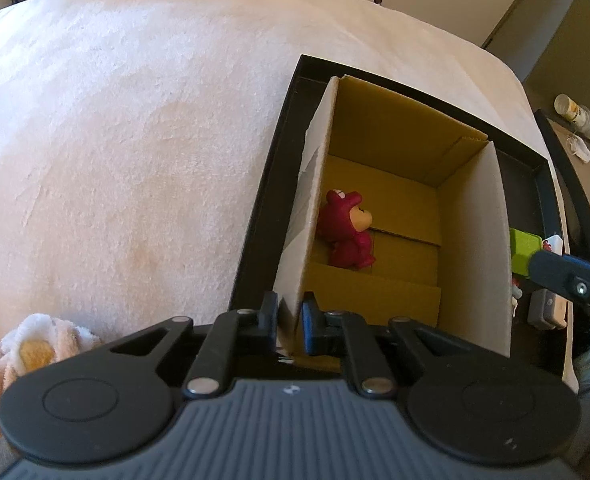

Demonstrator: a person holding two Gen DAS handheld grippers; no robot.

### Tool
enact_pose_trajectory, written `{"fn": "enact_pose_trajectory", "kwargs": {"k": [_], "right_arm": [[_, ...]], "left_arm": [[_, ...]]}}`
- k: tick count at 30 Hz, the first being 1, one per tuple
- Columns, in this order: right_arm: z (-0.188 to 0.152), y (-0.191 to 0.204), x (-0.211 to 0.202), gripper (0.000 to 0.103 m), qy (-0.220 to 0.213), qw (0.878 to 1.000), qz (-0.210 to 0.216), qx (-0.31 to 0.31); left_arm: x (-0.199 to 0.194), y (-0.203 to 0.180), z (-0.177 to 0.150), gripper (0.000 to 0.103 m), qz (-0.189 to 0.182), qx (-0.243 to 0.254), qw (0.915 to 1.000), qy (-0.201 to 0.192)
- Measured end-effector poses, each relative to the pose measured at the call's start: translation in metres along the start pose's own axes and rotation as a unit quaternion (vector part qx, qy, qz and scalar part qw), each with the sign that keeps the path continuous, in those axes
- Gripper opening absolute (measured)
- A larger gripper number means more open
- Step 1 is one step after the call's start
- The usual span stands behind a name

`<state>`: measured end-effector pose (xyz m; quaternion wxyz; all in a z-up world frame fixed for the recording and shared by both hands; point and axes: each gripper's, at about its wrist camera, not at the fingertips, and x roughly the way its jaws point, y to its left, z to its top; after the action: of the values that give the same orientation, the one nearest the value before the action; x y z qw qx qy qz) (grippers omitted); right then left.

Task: Organize rigid objects
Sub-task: 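Move the right gripper back over the toys toward the white square device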

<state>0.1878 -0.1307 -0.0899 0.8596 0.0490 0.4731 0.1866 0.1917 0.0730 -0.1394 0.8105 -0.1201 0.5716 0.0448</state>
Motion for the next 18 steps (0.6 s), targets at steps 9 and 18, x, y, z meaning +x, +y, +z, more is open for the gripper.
{"fn": "enact_pose_trajectory", "kwargs": {"k": [9, 18], "right_arm": [[-0.016, -0.035, -0.015, 0.071, -0.010, 0.999, -0.038, 0.033], [-0.027, -0.066, -0.024, 0.075, -0.021, 0.996, -0.065, 0.061]], "left_arm": [[-0.001, -0.003, -0.001, 0.010, 0.008, 0.007, 0.9999, 0.000], [-0.001, -0.009, -0.002, 0.011, 0.024, 0.018, 0.9995, 0.000]]}}
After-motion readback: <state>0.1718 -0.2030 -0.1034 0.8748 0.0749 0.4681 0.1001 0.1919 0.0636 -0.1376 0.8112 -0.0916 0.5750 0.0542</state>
